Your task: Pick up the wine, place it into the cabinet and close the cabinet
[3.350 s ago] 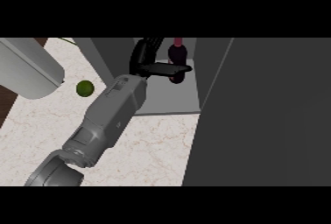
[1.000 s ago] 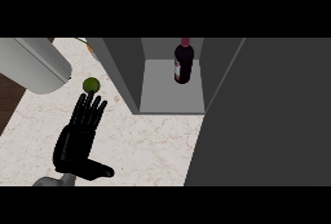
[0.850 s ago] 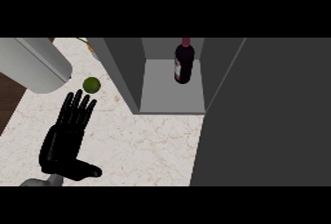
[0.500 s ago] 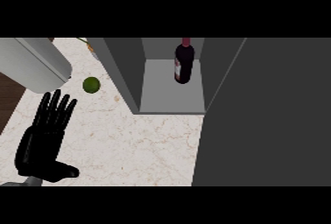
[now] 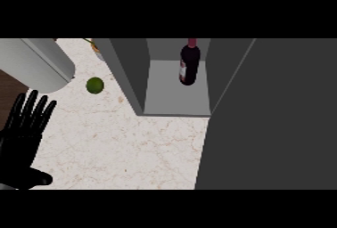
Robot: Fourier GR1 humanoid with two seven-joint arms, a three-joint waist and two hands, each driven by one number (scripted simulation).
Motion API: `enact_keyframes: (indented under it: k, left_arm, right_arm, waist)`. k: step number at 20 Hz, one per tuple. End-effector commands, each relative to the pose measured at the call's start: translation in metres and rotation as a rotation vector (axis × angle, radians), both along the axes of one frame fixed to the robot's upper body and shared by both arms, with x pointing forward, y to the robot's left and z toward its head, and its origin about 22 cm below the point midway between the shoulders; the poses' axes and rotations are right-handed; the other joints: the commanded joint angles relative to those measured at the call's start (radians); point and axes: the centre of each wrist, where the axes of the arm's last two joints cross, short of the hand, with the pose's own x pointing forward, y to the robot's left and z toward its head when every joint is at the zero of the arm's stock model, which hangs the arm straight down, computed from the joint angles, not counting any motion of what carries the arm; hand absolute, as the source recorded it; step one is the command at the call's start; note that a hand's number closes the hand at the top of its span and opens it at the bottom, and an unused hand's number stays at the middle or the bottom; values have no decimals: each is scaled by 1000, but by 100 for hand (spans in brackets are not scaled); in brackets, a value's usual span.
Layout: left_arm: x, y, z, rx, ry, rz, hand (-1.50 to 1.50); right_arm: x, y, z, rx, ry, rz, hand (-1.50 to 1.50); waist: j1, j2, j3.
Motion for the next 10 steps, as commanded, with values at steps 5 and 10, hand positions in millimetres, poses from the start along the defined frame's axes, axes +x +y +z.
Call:
enact_keyframes:
  k: [5,10]
  left_arm:
    - [4,17,16,6,-5,-34,-150]
    - [5,21,12,18,-9,-36,-150]
  right_arm:
    - [-15,25,27,247,64,143,150]
    - [-2,34,31,234,43,161,150]
  waist:
    - [26,7,-1]
    - [40,8,-3]
